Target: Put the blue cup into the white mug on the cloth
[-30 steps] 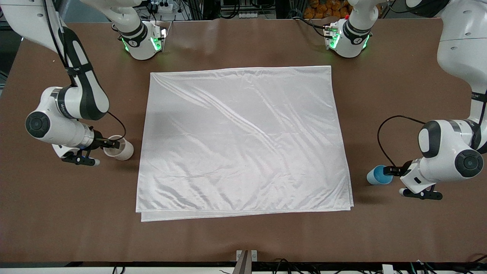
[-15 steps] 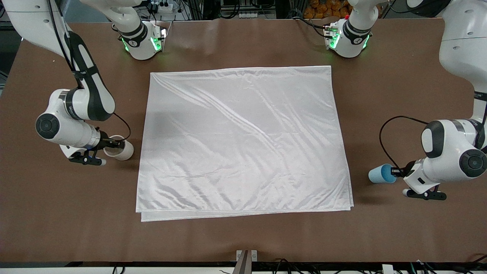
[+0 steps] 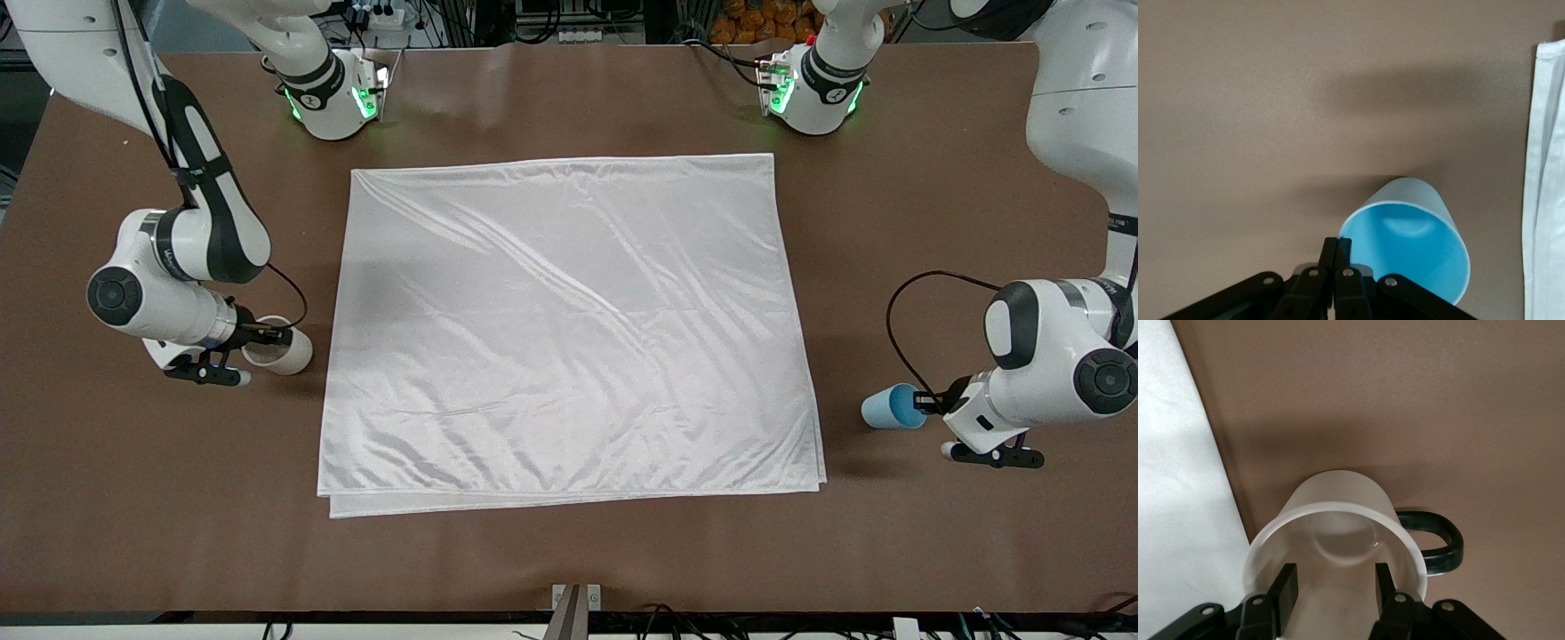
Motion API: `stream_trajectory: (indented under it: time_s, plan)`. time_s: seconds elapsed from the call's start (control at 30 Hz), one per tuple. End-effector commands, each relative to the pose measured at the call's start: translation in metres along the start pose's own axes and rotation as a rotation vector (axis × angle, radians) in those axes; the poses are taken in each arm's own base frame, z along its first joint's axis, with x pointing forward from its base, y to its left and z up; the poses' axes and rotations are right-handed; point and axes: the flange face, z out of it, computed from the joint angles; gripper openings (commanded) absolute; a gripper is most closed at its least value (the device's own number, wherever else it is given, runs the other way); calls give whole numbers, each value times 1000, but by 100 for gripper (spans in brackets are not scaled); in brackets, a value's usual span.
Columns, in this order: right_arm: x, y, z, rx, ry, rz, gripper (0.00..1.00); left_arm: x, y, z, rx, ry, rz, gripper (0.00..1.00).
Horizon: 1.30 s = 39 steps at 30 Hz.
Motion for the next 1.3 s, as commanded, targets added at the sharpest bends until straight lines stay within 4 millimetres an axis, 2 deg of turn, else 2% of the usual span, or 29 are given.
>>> stream_trajectory:
  time_s: [0.0,0.13,0.27,0.5,0.67,0.77,0.97,1.07,1.17,1.27]
  plan:
    - [-1,0,5,7,2,-1,56,3,10,2,14,2,-28,0]
    - [0,0,3,7,4,-1,56,4,10,-3,15,8,-26,0]
    - [0,0,-2,8,10,-1,57,4,13,-21,18,30,-22,0]
    - [3,0,-44,13,34,5,59,2,15,-49,29,52,-42,0]
    - [10,5,-66,15,40,17,60,2,33,-59,31,49,-55,0]
    - [15,16,-75,18,52,39,59,1,47,-71,34,53,-66,0]
    - [21,52,-72,28,62,113,59,1,85,-74,17,36,-108,0]
    - [23,73,-68,34,74,151,60,-1,101,-83,11,38,-121,0]
    - [24,80,-61,56,63,216,60,-3,109,-85,11,23,-132,0]
    - [24,79,-58,103,50,309,60,-4,111,-91,11,26,-139,0]
